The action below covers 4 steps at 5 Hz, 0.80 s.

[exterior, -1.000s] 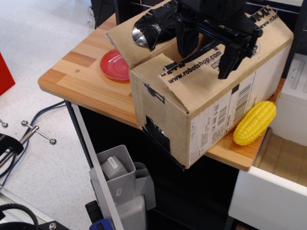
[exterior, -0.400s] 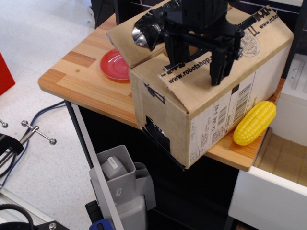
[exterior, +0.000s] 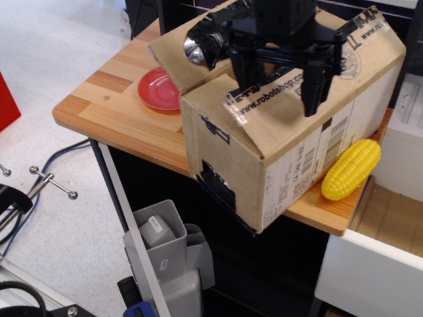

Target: Open small4fbox flaps

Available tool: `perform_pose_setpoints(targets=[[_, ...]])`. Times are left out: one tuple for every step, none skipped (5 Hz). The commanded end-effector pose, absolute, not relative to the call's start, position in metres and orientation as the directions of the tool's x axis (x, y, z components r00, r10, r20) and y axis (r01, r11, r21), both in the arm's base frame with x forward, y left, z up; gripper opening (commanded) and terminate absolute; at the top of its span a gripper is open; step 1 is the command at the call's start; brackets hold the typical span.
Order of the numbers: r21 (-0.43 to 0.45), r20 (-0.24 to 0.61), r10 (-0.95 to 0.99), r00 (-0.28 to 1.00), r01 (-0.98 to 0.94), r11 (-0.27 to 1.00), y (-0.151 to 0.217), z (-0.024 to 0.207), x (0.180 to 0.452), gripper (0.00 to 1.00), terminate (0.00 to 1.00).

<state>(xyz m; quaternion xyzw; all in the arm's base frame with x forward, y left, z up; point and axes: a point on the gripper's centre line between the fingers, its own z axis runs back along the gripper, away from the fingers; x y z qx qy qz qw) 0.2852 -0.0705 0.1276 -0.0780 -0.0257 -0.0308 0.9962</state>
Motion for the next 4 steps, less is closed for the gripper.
perform_pose_setpoints(targets=[[-0.125,0.135,-0.044,0.990,0.061,0.990,-0.101,0.158,0.277,1.00,0.00],[0.002,0.182,-0.090,0.979,0.091,0.996,-0.112,0.165,0.271,1.00,0.00],[0.028,0.205,-0.076,0.976,0.072,0.997,-0.125,0.166,0.270,1.00,0.00],[0.039,0.224,-0.054,0.973,0.047,0.998,-0.143,0.163,0.271,1.00,0.00]])
